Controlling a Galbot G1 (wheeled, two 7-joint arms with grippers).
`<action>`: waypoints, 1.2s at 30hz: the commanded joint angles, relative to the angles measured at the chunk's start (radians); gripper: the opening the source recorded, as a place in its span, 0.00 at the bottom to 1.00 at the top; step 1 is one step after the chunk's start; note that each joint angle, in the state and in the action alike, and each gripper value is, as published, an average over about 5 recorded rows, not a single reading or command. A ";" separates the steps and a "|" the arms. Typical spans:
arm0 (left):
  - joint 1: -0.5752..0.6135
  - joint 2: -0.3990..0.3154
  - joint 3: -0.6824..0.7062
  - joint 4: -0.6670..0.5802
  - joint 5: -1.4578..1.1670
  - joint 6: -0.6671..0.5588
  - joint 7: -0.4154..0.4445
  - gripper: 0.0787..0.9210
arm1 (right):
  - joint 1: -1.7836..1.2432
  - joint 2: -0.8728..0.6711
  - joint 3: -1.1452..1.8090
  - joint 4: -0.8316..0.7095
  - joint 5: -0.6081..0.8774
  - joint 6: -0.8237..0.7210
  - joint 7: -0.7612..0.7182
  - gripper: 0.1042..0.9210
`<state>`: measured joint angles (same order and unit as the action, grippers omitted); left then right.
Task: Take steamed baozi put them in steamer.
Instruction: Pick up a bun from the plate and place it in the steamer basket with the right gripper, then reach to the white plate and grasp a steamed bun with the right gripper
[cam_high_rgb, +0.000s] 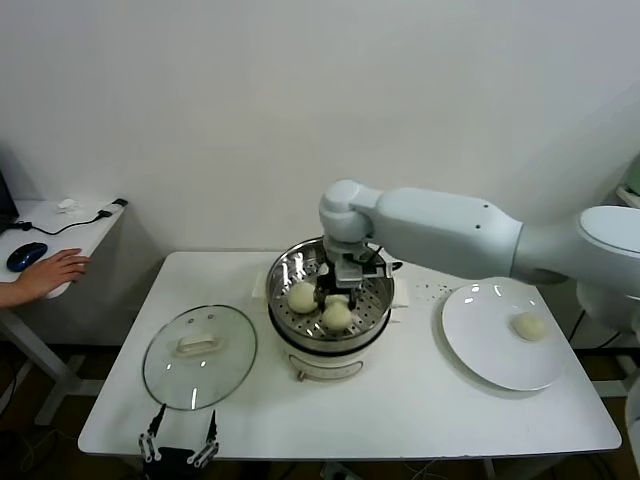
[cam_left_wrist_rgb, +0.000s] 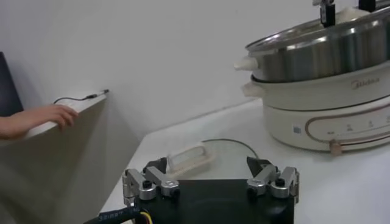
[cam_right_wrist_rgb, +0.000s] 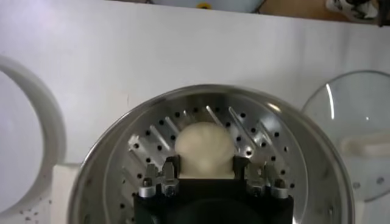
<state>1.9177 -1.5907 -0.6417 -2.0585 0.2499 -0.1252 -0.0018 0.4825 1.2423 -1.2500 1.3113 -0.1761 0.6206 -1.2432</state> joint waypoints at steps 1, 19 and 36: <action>0.001 -0.001 0.002 0.005 0.001 -0.004 -0.001 0.88 | -0.051 0.028 -0.011 0.007 -0.034 0.015 0.010 0.58; 0.001 -0.002 0.010 -0.001 0.008 -0.004 0.000 0.88 | 0.002 -0.052 0.054 0.014 -0.022 0.015 0.014 0.88; -0.013 -0.002 0.032 -0.012 0.019 0.000 0.000 0.88 | 0.149 -0.563 -0.026 -0.046 0.385 -0.601 0.176 0.88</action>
<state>1.9060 -1.5922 -0.6137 -2.0680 0.2669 -0.1262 -0.0020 0.5783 0.9758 -1.1969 1.2804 -0.0321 0.4171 -1.1545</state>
